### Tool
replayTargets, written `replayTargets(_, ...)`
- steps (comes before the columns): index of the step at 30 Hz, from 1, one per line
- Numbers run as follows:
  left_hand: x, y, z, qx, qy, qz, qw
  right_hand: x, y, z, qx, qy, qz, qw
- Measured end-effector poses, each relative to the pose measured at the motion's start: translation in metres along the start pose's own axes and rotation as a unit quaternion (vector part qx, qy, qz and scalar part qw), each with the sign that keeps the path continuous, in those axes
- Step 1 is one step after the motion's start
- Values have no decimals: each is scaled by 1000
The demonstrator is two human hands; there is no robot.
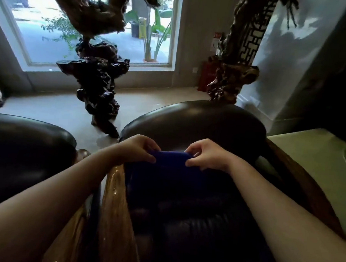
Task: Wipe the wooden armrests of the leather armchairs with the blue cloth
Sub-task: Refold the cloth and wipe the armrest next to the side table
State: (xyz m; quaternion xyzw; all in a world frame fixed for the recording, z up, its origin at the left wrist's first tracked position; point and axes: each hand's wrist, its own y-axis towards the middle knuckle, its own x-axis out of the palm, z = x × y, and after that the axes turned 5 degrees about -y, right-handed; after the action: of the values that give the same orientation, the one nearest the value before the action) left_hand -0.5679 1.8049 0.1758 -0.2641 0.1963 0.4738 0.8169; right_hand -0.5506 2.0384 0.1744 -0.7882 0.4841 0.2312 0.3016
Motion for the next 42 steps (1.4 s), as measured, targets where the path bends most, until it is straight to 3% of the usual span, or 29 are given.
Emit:
replayTargets(7,137,-3,132,82,68,-83,991,-68,-171,94,53,3,52,997)
replayTargets(11,230,0,206,95,51,-118,987,-116,-263,160,78,-3,65,995)
replayTargets(20,383,32,317,150,80,-184,968,-189,-401,277,130,6,84,988)
replayTargets(32,472,186,374,178,144,-183,956,-298,-362,428,164,16,57,985)
replayTargets(42,503,321,396,81,102,-127,983,-398,-266,522,136,5,9,991)
